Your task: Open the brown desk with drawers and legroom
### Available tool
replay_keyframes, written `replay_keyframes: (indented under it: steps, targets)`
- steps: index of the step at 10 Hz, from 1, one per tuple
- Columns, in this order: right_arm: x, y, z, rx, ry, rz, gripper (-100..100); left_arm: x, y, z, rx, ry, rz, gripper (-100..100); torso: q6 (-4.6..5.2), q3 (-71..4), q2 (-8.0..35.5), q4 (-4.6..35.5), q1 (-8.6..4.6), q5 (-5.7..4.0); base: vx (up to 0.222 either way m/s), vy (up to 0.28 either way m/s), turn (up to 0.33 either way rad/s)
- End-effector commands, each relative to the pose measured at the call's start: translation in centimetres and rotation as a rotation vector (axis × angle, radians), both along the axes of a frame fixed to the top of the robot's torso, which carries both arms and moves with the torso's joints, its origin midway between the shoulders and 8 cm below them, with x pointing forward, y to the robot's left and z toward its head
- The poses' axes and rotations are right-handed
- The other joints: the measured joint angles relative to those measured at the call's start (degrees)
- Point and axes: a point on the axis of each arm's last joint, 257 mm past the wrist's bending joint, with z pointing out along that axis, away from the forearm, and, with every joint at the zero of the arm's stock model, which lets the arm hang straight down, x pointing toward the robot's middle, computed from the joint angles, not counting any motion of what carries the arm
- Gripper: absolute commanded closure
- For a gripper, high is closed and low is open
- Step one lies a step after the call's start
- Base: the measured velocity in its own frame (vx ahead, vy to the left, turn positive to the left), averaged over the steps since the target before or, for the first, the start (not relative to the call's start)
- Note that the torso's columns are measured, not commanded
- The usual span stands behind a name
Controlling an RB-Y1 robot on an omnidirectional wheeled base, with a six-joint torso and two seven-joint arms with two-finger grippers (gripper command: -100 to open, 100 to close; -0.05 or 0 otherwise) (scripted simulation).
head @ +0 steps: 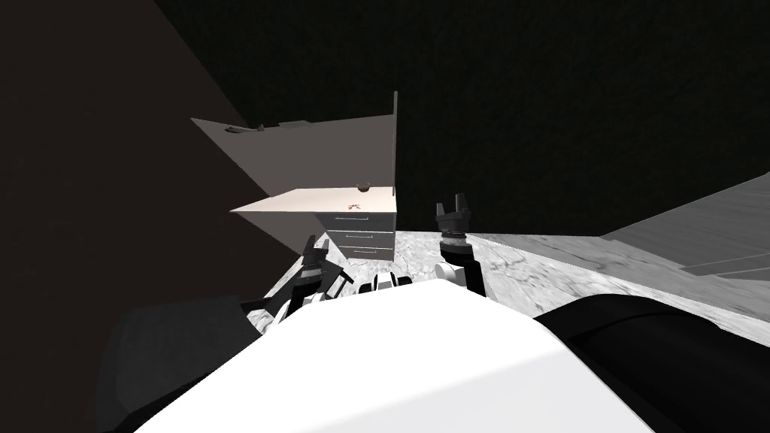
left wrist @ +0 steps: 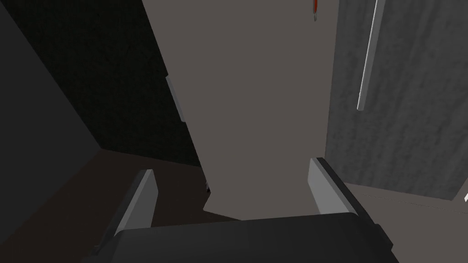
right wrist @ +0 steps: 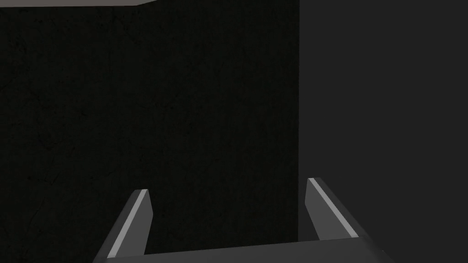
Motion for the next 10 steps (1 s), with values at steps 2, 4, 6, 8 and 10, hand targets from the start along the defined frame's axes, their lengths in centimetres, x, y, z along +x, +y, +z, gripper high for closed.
replay_keyframes:
  steps: [2,4,6,8,10]
  targets:
    - [0.0,0.0,0.0,0.000,0.000,0.000,0,0.3,1.8,-3.0,0.031,0.070,0.002,-100,0.00,0.0,0.0,0.0,-0.07,-0.01,0.124,-0.036,-0.136]
    - [0.0,0.0,0.0,0.000,0.000,0.000,0,0.3,3.1,-4.7,0.054,0.111,0.004,-100,-0.01,0.0,0.0,0.0,-0.07,-0.02,0.115,-0.037,-0.123]
    - [0.0,0.0,0.0,0.000,0.000,0.000,0,0.3,4.6,-6.3,0.079,0.152,0.008,-100,0.00,0.0,0.0,0.0,-0.03,0.00,0.145,-0.025,-0.137]
    - [0.0,0.0,0.0,0.000,0.000,0.000,0,0.2,6.1,-7.7,0.102,0.190,0.013,-100,0.00,0.0,0.0,0.0,0.05,0.02,0.140,-0.014,-0.133]
    - [0.0,0.0,0.0,0.000,0.000,0.000,0,0.1,7.5,-8.9,0.121,0.223,0.020,-100,-0.01,0.0,0.1,0.0,-0.12,-0.03,0.119,-0.034,-0.104]
